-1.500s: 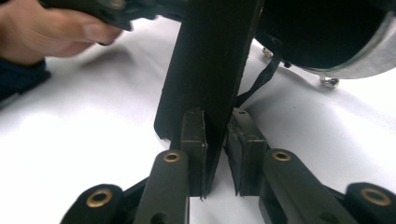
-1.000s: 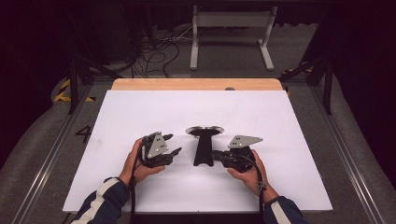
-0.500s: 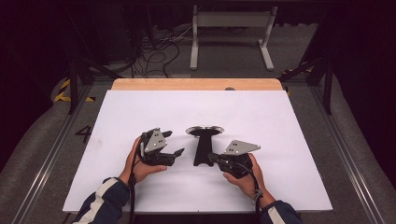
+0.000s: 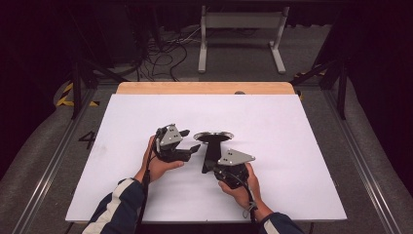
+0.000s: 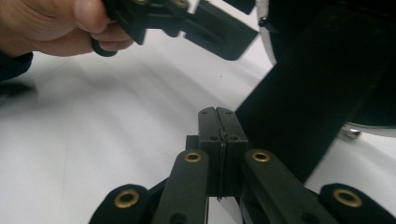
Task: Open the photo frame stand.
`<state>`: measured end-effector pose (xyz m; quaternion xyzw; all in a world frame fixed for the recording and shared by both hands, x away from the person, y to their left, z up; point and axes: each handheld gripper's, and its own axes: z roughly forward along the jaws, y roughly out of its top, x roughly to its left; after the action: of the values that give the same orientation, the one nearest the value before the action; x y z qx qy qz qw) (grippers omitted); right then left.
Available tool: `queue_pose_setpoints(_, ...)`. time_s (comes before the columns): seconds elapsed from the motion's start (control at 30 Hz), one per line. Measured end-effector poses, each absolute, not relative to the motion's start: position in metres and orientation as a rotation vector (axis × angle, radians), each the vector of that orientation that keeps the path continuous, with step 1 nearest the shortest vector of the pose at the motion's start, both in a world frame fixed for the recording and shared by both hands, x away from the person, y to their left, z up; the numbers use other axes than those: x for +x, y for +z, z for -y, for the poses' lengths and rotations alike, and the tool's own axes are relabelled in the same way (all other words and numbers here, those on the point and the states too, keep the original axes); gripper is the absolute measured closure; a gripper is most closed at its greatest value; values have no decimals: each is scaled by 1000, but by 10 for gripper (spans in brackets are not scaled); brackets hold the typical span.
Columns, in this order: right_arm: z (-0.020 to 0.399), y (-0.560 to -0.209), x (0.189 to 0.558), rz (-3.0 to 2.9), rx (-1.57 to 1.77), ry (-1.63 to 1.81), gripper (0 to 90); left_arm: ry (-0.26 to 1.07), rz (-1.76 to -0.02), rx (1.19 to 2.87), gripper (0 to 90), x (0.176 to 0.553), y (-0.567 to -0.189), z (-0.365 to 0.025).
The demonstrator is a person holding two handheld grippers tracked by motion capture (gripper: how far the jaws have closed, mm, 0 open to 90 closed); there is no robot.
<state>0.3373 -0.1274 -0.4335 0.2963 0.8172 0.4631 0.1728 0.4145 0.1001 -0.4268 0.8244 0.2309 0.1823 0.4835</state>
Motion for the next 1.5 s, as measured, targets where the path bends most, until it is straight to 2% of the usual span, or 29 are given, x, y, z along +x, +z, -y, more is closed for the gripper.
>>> queue_pose_setpoints(0.07,124,-435,338,-2316,834,1309,900,418,-574,1993,352,417,-427,-98)
queue_pose_setpoints(0.23,110,-442,342,-2306,852,1294,900,414,-552,2007,436,423,-430,-92)
queue_pose_setpoints(0.3,106,-443,342,-2301,848,1279,900,399,-543,2019,436,425,-432,-89)
queue_pose_setpoints(0.5,93,-450,342,-2295,834,1213,900,419,-539,2042,509,432,-439,-81)
queue_pose_setpoints(0.73,84,-455,340,-2290,825,1163,900,428,-536,2050,532,434,-443,-76)
queue_pose_setpoints(0.93,78,-459,342,-2315,800,1134,894,430,-518,2063,609,434,-444,-72)
queue_pose_setpoints(1.5,78,-462,344,-2268,837,1070,900,468,-472,2104,660,433,-443,-70)
